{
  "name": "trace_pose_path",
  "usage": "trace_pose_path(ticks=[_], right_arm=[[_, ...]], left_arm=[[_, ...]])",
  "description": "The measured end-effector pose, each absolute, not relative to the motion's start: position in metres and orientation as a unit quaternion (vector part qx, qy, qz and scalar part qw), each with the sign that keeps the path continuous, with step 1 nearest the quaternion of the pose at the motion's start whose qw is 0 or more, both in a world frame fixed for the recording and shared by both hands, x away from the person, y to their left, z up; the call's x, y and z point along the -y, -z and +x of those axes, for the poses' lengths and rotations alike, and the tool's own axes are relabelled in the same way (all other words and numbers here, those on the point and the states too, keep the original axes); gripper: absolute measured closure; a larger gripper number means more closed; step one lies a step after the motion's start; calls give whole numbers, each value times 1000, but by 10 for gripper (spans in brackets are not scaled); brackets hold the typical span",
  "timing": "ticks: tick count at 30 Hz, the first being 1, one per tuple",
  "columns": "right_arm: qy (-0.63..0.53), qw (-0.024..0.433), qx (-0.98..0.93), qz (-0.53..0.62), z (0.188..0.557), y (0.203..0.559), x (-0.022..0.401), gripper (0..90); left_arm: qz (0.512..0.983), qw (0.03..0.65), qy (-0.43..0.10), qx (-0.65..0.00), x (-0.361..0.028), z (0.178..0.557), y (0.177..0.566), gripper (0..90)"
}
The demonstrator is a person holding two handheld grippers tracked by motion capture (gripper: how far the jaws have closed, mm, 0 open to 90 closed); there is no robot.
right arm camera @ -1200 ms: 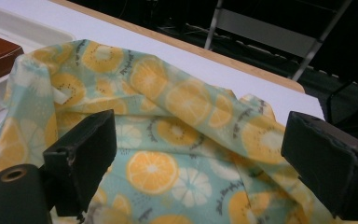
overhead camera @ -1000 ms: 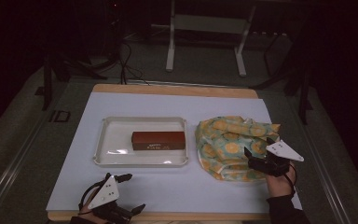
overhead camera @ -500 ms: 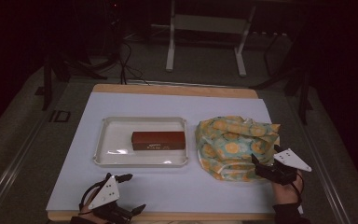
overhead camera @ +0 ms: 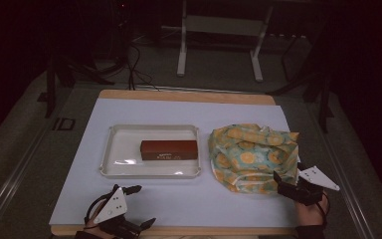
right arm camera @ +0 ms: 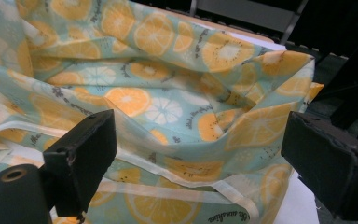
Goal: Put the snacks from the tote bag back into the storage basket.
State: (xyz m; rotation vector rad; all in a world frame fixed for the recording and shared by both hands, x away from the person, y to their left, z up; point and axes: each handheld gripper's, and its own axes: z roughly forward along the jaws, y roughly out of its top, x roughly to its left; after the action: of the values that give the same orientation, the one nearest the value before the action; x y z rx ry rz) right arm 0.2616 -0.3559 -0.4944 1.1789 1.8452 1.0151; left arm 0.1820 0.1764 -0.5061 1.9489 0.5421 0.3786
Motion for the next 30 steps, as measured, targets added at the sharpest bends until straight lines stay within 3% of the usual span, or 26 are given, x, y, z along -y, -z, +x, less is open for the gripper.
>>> trace_pose_path(ticks=[30], right_arm=[[-427,348,-716,429,265,502,350,105]], left_arm=[[808,516,-157,-236,-176,184,506,0]])
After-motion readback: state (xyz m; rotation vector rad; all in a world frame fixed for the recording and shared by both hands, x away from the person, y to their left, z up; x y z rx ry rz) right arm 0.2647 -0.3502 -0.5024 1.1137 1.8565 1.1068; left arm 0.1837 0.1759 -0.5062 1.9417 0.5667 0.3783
